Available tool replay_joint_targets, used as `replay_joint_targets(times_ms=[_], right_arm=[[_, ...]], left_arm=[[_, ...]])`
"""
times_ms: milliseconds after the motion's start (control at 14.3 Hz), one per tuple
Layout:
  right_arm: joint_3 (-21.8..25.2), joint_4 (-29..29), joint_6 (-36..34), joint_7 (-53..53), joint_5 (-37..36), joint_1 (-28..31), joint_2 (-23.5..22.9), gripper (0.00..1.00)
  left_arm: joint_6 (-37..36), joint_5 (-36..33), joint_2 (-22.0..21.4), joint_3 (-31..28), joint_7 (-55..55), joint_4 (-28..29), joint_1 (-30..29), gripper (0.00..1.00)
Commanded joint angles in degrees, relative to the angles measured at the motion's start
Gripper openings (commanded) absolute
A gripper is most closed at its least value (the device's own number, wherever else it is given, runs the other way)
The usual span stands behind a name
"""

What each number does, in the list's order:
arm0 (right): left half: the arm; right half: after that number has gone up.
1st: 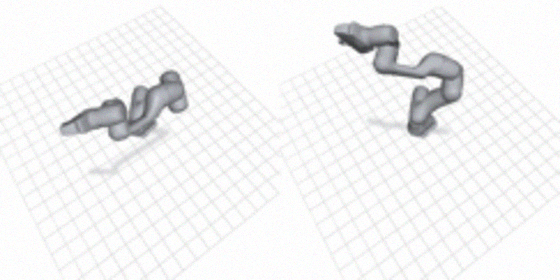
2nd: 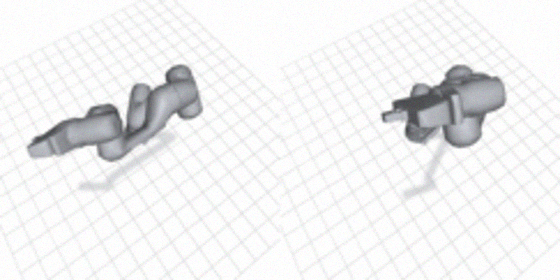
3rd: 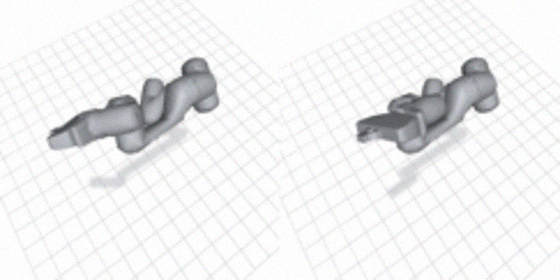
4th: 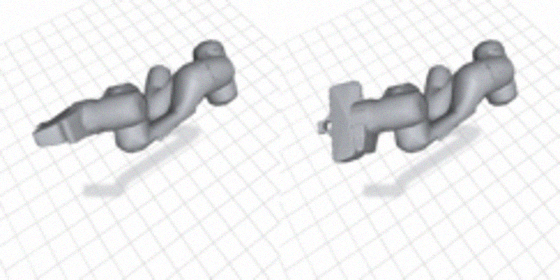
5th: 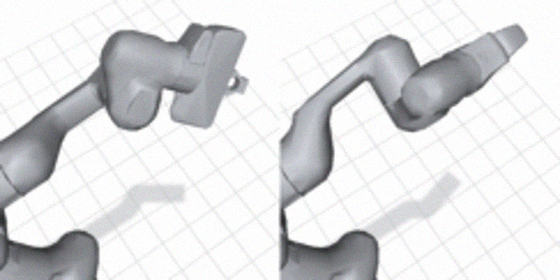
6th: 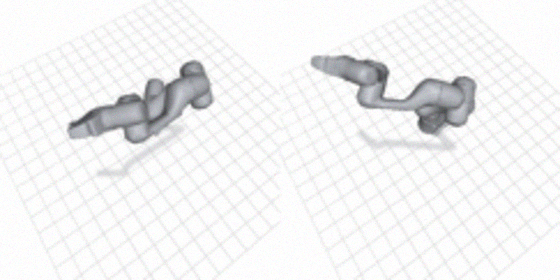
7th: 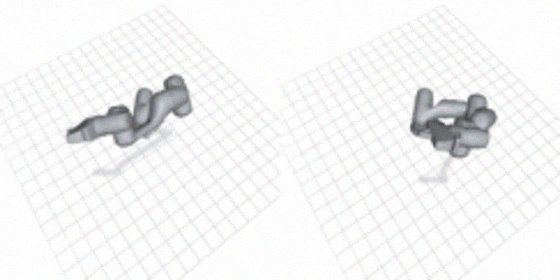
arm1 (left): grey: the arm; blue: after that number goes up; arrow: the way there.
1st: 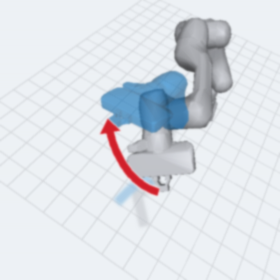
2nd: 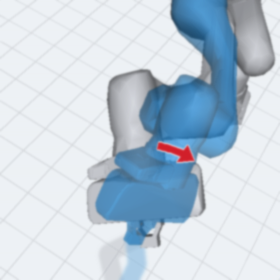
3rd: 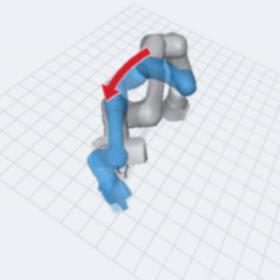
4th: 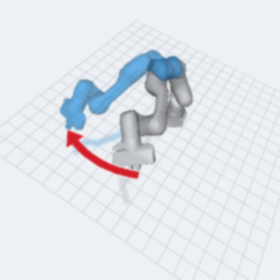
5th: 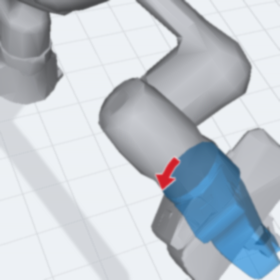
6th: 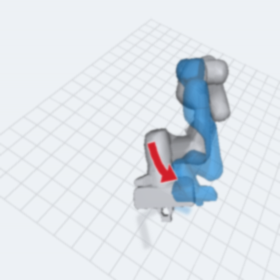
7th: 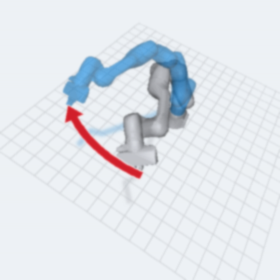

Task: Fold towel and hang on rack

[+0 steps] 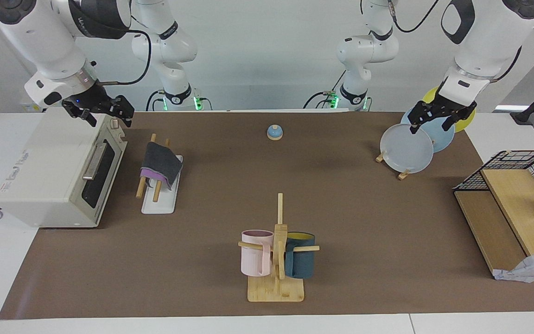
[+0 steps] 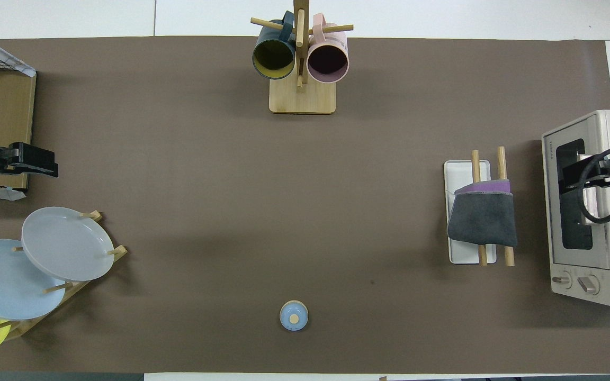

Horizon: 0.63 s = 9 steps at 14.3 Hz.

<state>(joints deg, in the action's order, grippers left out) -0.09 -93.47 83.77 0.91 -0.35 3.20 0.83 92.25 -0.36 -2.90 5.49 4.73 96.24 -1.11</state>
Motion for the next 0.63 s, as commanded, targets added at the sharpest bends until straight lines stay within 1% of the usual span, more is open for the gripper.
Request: replay_joint_targets(times_ms=[0,557], right_arm=[[-0.08,-1.02,1.22,-0.29,0.96,0.14,0.75,1.0],[0.01,-1.19,1.22,-0.47,0.87,0.14,0.84,1.0]], left_arm=[[-0.58,0.8,-0.08,0.22,-0.51,-0.44,-0.65,1.0],[-1.19,0.8,-0.08,0.31,-0.43,-0.44,-0.56,1.0]])
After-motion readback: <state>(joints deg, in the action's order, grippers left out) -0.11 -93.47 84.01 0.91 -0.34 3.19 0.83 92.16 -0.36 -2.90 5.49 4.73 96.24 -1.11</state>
